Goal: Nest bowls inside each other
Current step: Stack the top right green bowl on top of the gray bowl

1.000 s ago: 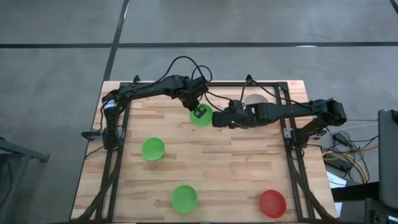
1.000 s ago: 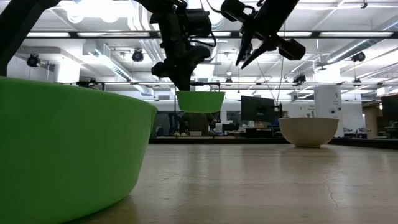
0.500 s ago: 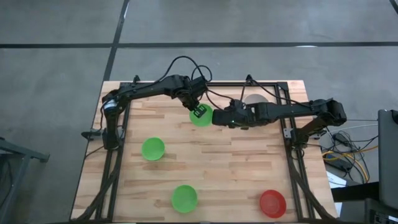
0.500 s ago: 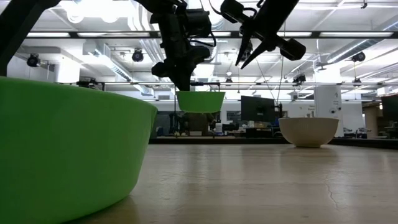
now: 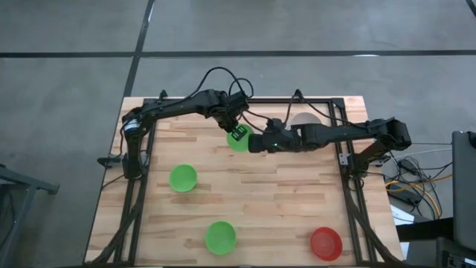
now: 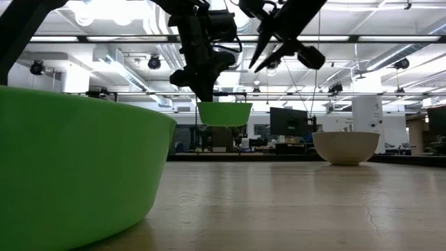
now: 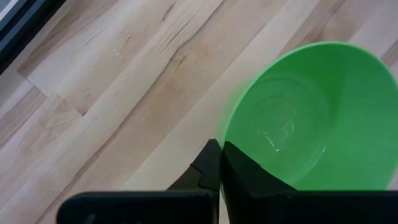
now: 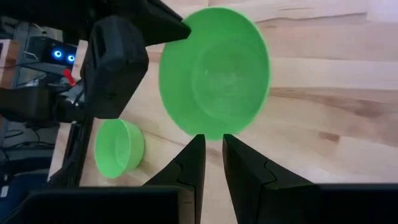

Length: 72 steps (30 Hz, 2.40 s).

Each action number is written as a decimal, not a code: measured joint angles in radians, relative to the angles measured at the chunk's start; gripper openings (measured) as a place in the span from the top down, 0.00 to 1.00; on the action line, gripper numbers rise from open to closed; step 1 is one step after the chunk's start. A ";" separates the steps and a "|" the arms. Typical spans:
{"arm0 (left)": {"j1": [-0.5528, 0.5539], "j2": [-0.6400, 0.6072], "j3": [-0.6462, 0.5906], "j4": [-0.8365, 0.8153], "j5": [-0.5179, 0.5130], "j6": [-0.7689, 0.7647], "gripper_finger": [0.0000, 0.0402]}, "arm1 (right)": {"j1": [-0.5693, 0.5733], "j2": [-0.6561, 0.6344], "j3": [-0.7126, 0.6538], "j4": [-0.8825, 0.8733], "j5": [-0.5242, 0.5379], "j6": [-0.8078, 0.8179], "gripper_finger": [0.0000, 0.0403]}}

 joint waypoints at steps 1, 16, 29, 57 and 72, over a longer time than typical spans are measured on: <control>0.000 0.000 0.000 0.000 0.000 -0.003 0.99 | 0.000 0.014 0.001 0.006 0.000 0.000 0.87; 0.000 0.000 0.000 -0.014 0.022 -0.027 0.99 | -0.006 0.053 0.000 -0.004 0.030 0.002 0.87; 0.000 -0.004 0.000 -0.012 0.056 -0.050 0.99 | -0.006 0.019 0.000 -0.064 0.052 0.008 0.87; -0.013 -0.077 0.001 0.058 0.032 -0.114 0.99 | -0.022 -0.016 0.000 -0.089 0.106 0.063 0.87; -0.024 -0.077 0.001 0.052 0.021 -0.111 0.99 | -0.036 0.018 0.000 -0.072 0.095 0.059 0.87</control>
